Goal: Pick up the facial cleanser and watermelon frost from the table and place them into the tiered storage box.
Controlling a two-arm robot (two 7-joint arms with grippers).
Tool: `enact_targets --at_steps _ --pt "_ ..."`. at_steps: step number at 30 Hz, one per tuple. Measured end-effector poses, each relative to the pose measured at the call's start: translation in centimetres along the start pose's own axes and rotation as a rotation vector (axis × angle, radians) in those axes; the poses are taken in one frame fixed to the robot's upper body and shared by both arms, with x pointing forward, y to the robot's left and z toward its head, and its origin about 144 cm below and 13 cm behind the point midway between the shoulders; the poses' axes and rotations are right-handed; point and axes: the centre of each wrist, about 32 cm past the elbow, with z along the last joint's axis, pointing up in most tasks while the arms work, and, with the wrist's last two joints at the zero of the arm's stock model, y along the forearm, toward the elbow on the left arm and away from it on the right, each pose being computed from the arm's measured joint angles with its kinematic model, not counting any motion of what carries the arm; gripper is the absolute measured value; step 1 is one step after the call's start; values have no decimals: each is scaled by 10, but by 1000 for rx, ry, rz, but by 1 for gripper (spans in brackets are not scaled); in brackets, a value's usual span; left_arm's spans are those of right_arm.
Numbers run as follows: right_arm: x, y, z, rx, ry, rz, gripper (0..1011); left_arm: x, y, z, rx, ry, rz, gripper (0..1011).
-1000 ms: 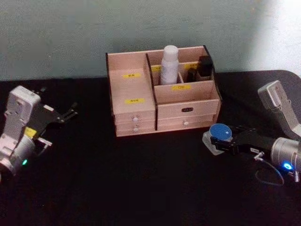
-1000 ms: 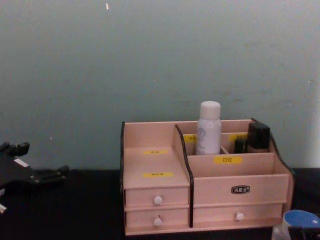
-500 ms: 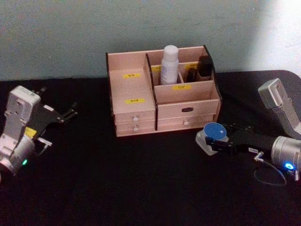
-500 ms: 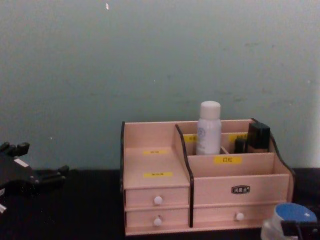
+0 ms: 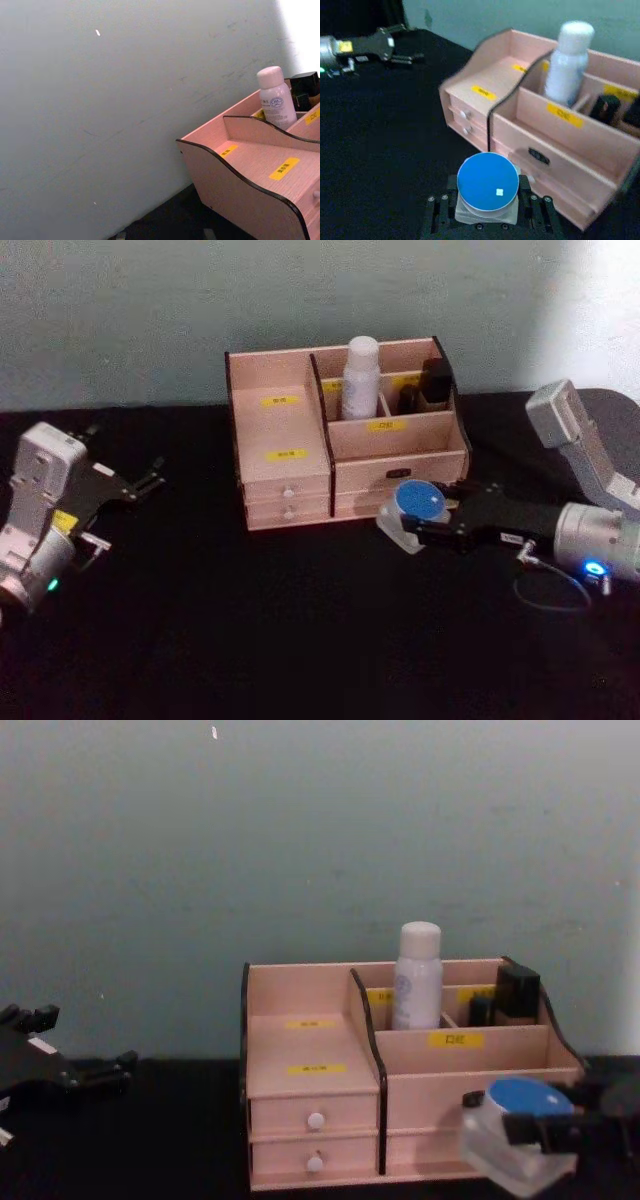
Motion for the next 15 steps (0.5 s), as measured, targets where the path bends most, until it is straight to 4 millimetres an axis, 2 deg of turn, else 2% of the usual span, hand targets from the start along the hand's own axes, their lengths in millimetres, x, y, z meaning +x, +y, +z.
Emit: enact_targets --at_steps 15 --pt "10 36 36 59 -52 73 724 0 0 0 0 0 0 1001"
